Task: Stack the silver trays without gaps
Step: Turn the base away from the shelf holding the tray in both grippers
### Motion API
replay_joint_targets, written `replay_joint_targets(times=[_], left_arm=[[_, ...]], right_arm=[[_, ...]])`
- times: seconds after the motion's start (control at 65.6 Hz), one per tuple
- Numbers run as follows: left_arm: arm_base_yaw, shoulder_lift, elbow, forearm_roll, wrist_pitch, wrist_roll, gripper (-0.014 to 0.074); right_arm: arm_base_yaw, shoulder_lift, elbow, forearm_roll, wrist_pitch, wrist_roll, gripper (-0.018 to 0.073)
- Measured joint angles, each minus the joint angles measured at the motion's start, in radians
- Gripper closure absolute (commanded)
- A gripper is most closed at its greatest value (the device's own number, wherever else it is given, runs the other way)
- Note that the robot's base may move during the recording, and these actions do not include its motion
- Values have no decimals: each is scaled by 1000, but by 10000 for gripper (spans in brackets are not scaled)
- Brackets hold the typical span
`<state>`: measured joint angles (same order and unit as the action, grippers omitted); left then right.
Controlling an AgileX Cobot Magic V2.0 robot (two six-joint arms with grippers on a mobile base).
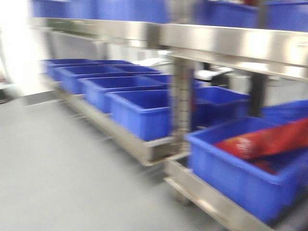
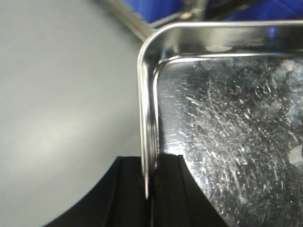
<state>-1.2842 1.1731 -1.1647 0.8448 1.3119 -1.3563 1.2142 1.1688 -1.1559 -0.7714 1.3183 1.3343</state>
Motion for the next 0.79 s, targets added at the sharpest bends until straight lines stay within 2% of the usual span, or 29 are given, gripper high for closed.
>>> replay_joint_targets(times=[0.793], left_arm=[[0, 0, 0, 0, 0, 0, 613]], right_arm=[[2, 0, 0, 0, 0, 0, 574]])
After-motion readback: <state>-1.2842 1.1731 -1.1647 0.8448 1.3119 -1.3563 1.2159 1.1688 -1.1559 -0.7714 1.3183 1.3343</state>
